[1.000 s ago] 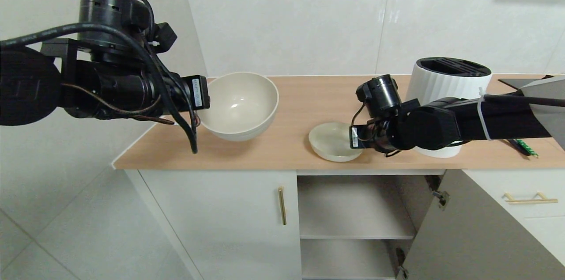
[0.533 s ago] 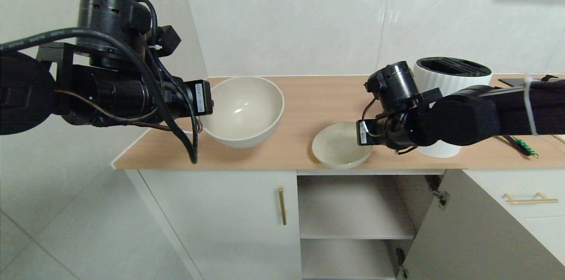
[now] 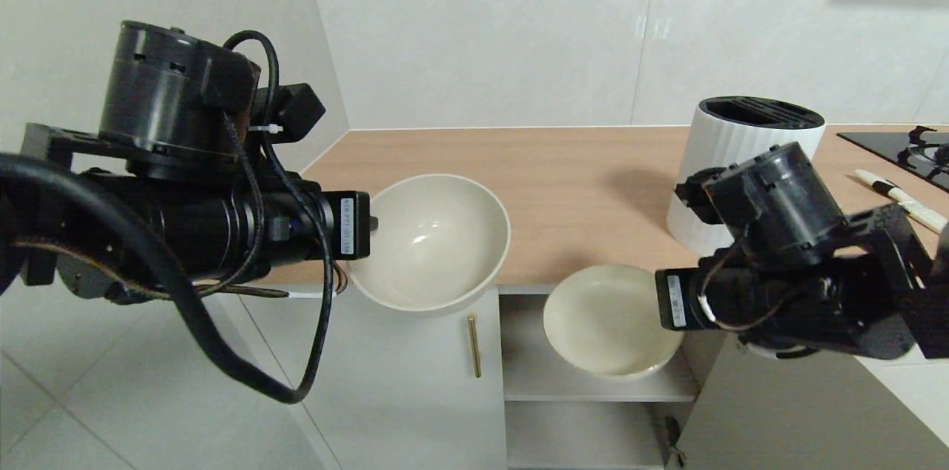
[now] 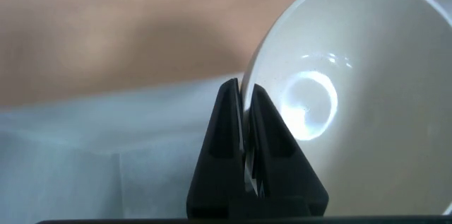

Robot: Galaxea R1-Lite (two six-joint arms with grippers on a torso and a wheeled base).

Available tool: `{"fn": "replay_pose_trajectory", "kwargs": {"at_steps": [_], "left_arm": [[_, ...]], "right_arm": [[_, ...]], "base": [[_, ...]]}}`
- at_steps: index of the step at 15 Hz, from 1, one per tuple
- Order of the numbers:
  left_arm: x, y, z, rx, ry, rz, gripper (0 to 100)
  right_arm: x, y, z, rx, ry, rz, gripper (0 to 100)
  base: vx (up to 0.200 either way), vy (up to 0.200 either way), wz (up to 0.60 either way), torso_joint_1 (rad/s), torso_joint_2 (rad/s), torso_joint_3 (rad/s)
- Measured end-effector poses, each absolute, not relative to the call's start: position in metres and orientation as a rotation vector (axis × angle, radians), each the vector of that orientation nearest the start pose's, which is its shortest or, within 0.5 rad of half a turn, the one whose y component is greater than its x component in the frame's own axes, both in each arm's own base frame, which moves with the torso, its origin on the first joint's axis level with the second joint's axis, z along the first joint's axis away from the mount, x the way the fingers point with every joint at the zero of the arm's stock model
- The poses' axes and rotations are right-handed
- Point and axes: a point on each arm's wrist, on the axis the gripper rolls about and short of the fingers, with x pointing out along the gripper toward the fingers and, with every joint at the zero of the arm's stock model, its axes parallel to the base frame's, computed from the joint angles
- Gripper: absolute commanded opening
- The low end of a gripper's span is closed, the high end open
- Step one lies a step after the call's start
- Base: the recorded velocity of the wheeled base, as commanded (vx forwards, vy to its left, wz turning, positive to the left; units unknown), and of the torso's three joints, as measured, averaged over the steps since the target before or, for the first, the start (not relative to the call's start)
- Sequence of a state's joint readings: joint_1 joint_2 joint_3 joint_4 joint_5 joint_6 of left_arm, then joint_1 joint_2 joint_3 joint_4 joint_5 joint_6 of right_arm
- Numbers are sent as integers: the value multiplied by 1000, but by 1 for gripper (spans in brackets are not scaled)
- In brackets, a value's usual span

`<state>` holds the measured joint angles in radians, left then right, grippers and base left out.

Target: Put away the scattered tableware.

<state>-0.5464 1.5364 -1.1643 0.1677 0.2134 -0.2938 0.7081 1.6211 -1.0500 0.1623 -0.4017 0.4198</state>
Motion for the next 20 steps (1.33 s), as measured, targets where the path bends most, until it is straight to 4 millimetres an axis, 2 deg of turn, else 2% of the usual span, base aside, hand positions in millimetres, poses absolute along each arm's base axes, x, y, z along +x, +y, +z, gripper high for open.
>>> {"fn": "replay_pose_trajectory", "kwargs": {"at_steps": [3, 7, 20], "left_arm": [[219, -132, 250, -77, 555, -253, 0], [204, -136, 244, -56, 577, -294, 0], [202, -142, 239, -41, 593, -315, 0]], "right_arm": [[192, 167, 188, 33, 655, 184, 0], [170, 173, 160, -47, 698, 188, 0], [178, 188, 124, -84, 798, 142, 0]], "base": [[0, 0, 0, 0, 0, 0], [0, 0, 0, -94, 245, 163], [0, 0, 0, -123, 463, 329]]}}
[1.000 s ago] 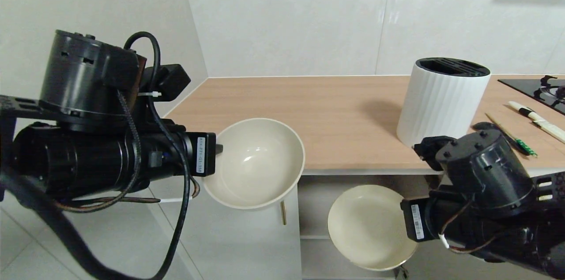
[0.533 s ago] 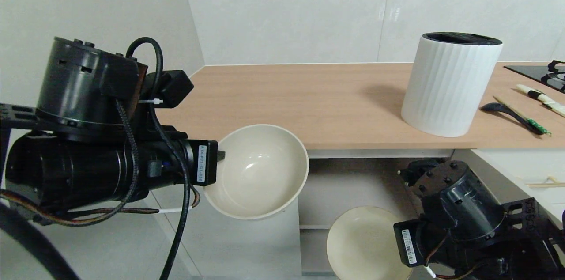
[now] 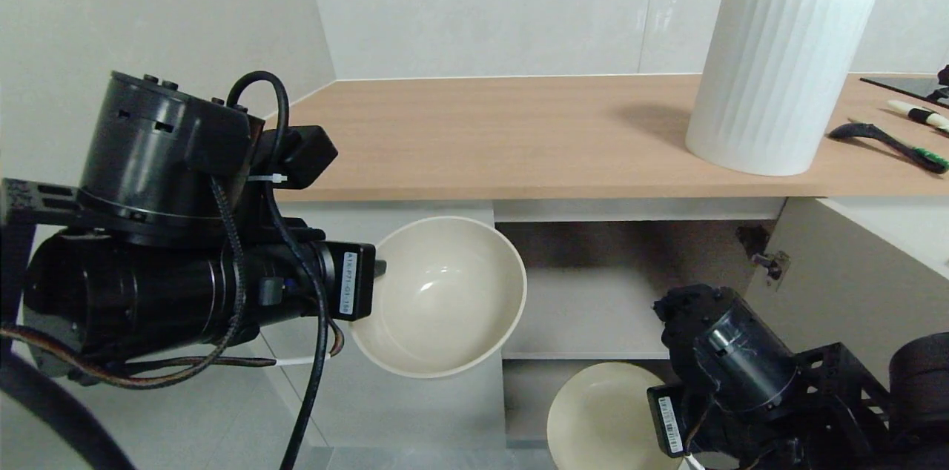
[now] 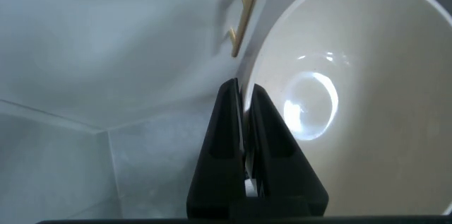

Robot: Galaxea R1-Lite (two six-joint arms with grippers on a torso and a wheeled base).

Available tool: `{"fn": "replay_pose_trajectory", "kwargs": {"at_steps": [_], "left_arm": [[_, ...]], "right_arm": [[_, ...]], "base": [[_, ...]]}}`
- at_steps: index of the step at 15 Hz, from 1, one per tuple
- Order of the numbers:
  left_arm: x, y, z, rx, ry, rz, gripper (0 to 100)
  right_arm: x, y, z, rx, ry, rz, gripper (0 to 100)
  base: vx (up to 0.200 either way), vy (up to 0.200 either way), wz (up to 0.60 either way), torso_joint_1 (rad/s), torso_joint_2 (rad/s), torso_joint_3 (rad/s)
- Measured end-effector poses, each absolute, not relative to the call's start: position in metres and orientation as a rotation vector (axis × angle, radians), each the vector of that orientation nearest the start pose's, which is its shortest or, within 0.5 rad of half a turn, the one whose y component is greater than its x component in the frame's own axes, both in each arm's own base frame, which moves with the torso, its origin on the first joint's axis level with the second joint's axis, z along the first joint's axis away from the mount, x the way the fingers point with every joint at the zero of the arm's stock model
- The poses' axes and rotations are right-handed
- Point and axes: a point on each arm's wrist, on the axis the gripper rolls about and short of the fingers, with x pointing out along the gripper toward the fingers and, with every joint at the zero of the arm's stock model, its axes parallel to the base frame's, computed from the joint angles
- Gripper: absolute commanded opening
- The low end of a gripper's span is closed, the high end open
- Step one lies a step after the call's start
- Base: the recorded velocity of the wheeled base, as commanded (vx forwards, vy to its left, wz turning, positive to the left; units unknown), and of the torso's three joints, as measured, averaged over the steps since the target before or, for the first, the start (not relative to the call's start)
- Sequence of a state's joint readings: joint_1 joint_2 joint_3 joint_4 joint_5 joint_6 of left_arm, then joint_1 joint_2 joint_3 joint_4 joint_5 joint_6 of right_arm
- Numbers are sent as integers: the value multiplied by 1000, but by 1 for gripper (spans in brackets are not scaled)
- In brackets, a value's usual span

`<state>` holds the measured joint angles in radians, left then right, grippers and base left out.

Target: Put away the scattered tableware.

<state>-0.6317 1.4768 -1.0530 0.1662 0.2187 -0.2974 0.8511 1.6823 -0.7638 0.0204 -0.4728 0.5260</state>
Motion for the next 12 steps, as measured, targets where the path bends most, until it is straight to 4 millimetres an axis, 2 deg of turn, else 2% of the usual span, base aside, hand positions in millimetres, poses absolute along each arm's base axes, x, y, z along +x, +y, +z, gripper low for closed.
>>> {"fn": "replay_pose_trajectory", "kwargs": {"at_steps": [3, 7, 9, 12], "left_arm": [[202, -142, 238, -39, 596, -316, 0], [198, -144, 239, -35, 594, -335, 0], [194, -146, 238, -31, 597, -351, 0], [192, -146, 237, -26, 602, -358, 0]], "right_arm": [[181, 190, 118, -83, 808, 135, 0], [188, 191, 110, -80, 829, 128, 0], [200, 196, 102, -42, 812, 134, 0], [237, 204, 81, 38, 721, 125, 0]], "base": [[0, 0, 0, -32, 351, 310], [0, 0, 0, -5, 47, 41], [0, 0, 0, 0, 0, 0], [0, 0, 0, 0, 0, 0]]}}
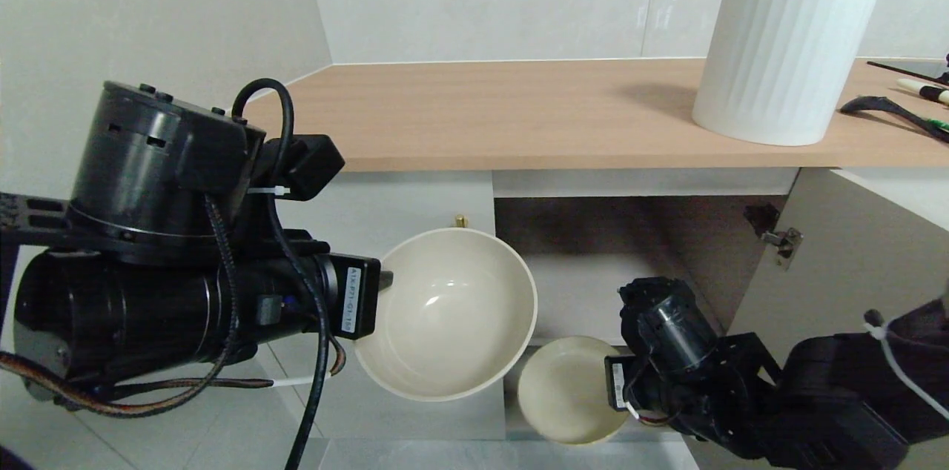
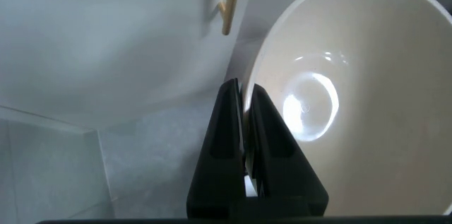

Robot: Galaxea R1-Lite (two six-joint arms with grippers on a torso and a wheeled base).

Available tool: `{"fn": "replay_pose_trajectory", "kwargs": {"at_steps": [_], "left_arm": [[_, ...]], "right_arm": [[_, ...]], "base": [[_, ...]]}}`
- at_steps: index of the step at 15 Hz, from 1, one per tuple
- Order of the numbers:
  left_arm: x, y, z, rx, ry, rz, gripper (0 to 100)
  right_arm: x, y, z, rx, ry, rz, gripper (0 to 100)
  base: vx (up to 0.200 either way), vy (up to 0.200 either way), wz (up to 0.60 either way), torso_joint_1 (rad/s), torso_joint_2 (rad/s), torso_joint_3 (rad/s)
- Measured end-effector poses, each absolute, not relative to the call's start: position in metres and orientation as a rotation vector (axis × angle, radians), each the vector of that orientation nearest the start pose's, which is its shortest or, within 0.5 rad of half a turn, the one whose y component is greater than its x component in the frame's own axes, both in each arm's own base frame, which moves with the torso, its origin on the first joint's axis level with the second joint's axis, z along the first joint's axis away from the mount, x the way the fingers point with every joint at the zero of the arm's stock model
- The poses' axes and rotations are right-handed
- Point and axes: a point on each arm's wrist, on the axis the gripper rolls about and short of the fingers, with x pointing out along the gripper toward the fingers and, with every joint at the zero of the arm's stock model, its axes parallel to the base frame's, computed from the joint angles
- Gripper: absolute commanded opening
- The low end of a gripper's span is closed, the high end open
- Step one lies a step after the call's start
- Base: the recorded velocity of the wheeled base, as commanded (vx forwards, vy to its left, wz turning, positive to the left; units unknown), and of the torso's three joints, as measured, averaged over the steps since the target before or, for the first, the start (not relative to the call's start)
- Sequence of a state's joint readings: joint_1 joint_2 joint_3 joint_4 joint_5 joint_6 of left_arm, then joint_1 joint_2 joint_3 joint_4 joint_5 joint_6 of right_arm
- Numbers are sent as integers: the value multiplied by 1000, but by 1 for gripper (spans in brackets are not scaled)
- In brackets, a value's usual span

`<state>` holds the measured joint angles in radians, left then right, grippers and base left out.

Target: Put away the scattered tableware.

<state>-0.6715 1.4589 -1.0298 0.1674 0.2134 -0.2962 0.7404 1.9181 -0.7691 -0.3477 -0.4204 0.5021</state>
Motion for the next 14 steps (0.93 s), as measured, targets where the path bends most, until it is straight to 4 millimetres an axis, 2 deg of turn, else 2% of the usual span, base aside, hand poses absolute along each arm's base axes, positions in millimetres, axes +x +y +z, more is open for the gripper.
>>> {"fn": "replay_pose_trajectory", "kwargs": {"at_steps": [2, 5, 11, 14], "left_arm": [[192, -146, 236, -25, 604, -358, 0], [192, -147, 236, -25, 603, -358, 0], [192, -147, 236, -25, 601, -358, 0], [191, -149, 236, -21, 603, -369, 0]], "right_arm": [[262, 207, 71, 75, 652, 111, 0], [290, 199, 51, 111, 654, 37, 0], [354, 186, 30, 172, 617, -79, 0], [377, 177, 17, 182, 608, -128, 0]], "base": [[0, 0, 0, 0, 0, 0], [0, 0, 0, 0, 0, 0], [0, 0, 0, 0, 0, 0], [0, 0, 0, 0, 0, 0]]}}
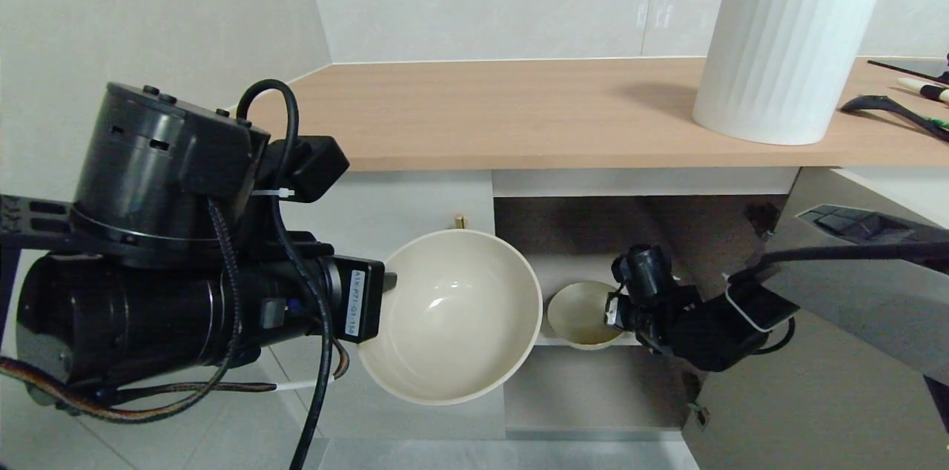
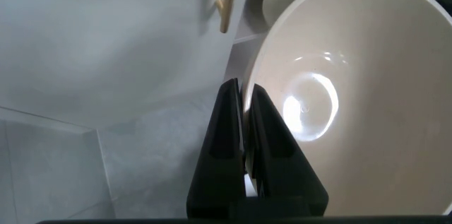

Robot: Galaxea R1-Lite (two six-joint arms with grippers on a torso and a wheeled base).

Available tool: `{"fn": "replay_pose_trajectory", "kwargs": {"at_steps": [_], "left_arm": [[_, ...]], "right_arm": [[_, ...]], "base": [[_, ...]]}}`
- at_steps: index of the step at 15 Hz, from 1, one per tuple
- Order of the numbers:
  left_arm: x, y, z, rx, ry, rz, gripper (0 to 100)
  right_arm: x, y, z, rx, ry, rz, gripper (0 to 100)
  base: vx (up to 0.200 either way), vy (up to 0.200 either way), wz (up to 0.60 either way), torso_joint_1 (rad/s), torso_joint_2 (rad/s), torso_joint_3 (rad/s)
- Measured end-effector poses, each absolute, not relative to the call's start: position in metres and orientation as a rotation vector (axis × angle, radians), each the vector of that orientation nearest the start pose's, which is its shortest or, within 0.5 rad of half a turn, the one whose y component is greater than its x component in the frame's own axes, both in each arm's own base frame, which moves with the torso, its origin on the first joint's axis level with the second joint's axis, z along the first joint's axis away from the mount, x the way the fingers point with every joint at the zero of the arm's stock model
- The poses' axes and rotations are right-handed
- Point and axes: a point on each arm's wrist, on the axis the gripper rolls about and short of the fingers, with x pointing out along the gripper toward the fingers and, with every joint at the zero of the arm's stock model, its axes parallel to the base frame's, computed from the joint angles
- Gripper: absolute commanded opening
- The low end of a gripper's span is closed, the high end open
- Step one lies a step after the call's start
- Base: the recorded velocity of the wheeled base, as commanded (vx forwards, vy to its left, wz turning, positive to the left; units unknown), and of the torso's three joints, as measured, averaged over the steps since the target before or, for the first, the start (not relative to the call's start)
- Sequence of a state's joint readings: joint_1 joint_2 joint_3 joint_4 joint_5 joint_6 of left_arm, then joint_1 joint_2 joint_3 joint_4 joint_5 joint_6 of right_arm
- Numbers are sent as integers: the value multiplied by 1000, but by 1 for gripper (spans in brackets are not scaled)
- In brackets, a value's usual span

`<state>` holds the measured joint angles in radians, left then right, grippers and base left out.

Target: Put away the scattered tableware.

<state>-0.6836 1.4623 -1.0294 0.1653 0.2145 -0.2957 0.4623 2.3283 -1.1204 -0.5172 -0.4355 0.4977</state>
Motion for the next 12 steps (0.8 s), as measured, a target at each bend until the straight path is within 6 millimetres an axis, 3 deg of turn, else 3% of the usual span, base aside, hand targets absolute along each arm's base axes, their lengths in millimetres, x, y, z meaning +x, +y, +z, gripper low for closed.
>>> {"fn": "replay_pose_trajectory", "kwargs": {"at_steps": [12], "left_arm": [[190, -150, 236, -20, 604, -372, 0]], "right_arm": [[423, 171, -8, 170, 549, -256, 0]], "base": [[0, 0, 0, 0, 0, 0]]}}
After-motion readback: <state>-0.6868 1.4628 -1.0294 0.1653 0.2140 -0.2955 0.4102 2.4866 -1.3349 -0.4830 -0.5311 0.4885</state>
